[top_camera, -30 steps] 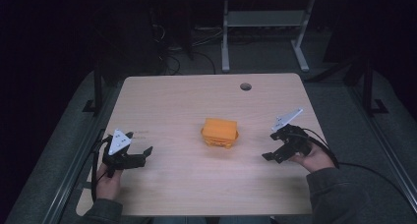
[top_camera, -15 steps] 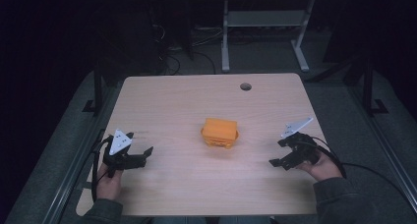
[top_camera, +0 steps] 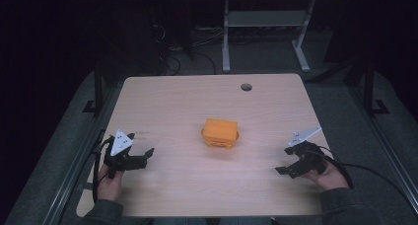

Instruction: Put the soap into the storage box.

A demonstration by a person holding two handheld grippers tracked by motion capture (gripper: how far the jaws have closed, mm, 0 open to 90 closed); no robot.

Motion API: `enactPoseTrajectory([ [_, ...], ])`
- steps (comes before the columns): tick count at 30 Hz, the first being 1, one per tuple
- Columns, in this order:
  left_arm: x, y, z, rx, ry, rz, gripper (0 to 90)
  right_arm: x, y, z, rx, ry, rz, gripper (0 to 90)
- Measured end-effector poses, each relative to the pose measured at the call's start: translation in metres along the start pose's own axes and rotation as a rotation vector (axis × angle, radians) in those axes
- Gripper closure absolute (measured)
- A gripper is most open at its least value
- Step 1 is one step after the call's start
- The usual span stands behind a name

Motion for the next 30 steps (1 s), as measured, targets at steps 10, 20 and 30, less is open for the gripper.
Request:
enactPoseTrajectory([
  [10, 0.000, -0.001, 0.001, -0.004, -0.002, -0.006, 13.4, -0.019, 0.002, -0.001, -0.007, -0.032, 0.011, 15.0],
  [20, 0.000, -0.002, 0.003, -0.008, -0.004, -0.004, 13.4, -0.036, 0.007, -0.003, -0.019, -0.061, 0.028, 14.9],
  [30, -0.001, -0.001, 0.004, -0.013, -0.009, -0.009, 13.4, -0.050, 0.010, -0.007, -0.031, -0.071, 0.042, 15.0],
])
Point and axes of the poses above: each handheld gripper's, and its own axes: y roughly backward along the jaws, x roughly out of its top, z roughly to its right, the point moved 5 cm from there along -y, roughly forward along the jaws, and after that the axes turned 7 degrees about z, right-handed, at the moved point
